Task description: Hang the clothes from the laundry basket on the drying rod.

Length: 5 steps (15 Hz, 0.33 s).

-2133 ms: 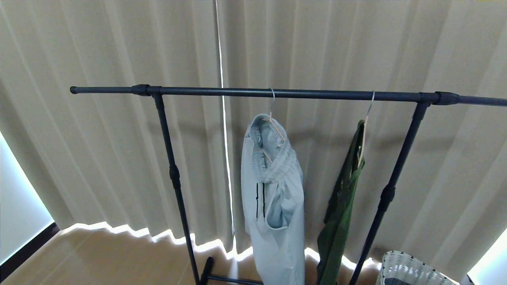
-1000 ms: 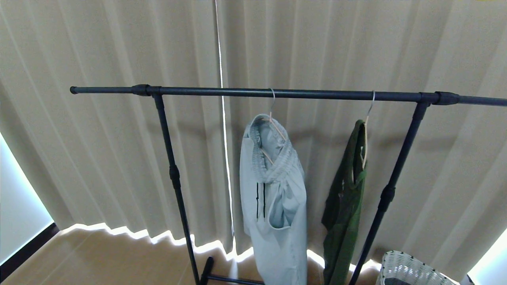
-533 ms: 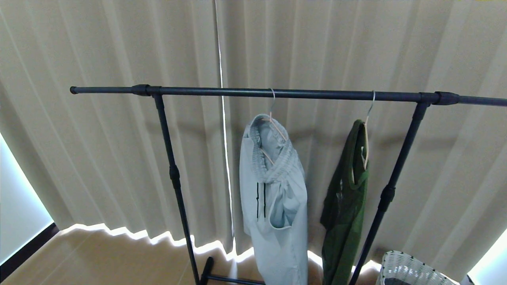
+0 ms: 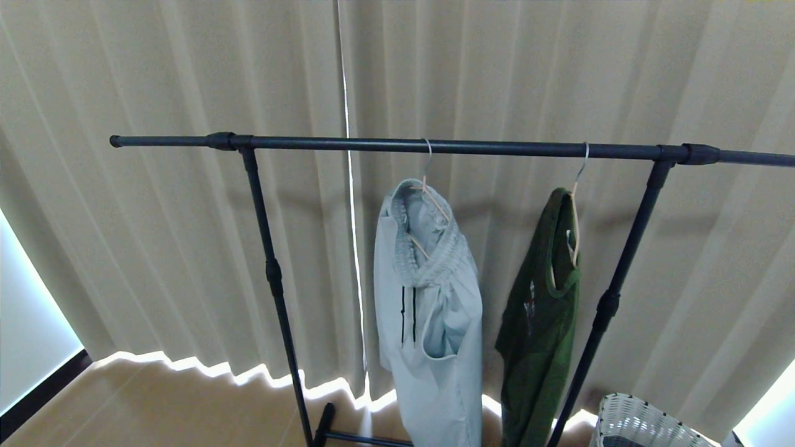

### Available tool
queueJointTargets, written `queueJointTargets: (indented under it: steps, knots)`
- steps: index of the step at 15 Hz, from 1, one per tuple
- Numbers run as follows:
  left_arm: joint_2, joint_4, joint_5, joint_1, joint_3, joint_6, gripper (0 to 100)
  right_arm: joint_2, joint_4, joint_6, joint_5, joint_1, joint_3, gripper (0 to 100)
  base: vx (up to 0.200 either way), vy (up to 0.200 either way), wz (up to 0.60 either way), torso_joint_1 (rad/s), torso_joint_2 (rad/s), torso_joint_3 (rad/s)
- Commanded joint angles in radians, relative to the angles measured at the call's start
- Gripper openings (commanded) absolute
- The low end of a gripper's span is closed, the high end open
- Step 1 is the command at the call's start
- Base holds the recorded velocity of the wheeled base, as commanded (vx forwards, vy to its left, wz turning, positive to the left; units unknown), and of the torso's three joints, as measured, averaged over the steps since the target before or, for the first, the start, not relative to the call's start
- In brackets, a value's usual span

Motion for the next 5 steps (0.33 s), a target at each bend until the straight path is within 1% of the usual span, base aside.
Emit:
queueJointTargets:
  steps: [1, 5]
  knots:
    - [-0.002, 0.000, 0.000, 0.000, 0.000, 0.000, 100, -0.001, -0.001, 0.025, -0.039, 0.000, 0.000, 100, 0.000, 0.000, 0.00, 0.000, 0.00, 0.000]
    - [-0.002, 0.000, 0.000, 0.000, 0.000, -0.001, 100, -0.001, -0.001, 0.030, -0.043, 0.000, 0.000, 100, 0.000, 0.000, 0.00, 0.000, 0.00, 0.000]
